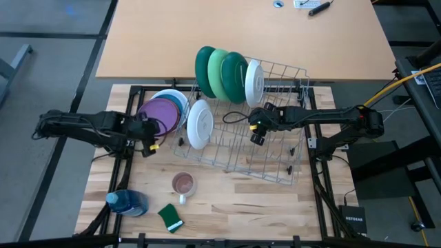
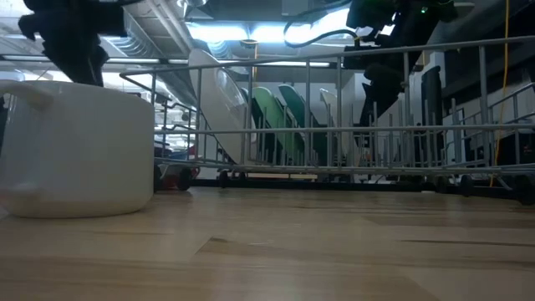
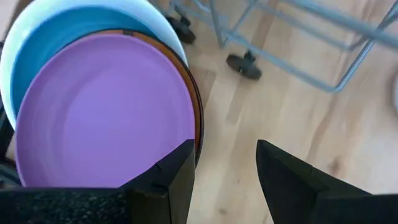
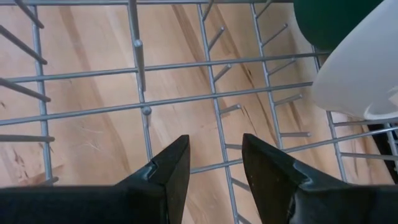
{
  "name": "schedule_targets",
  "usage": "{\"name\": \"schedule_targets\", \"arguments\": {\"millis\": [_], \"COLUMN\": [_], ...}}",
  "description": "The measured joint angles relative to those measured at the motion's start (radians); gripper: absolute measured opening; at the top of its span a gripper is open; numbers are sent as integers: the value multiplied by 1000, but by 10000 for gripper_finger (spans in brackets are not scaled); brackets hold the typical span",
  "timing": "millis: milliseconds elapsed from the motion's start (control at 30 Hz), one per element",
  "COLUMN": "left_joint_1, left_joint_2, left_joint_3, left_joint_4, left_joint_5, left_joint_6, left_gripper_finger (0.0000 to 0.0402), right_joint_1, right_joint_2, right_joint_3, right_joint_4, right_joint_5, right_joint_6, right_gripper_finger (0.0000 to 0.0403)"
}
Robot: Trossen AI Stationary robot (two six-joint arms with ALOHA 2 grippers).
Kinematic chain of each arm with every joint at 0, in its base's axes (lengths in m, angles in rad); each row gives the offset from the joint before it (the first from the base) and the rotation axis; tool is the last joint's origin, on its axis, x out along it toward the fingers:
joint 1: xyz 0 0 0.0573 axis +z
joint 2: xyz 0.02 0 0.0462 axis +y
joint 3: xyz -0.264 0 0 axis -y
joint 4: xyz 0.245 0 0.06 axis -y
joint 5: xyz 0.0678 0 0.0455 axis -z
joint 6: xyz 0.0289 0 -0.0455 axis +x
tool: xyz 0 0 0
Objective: Sort dishes
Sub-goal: Put the purple plate into the dishwasher rack
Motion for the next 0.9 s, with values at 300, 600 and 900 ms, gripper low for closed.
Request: {"name": "schedule_targets", "arguments": {"millis": [300, 600, 900], "left_joint_1": [0, 0, 29], "left_joint_2": [161, 263, 314], "left_joint_3": [0, 0, 0], "left_joint_4": [-13, -14, -14], "left_joint_5": [-20, -68, -111], "left_joint_6": [59, 50, -3], "left_gripper_finger": [157, 156, 156], "right_joint_1": [0, 0, 0], "right_joint_2": [0, 0, 0], "right_joint_3": [0, 0, 0], "right_joint_4": [0, 0, 0], "right_joint_5": [-1, -1, -1], "right_joint_6": [0, -1, -1], "right_gripper_finger": [152, 152, 152]}}
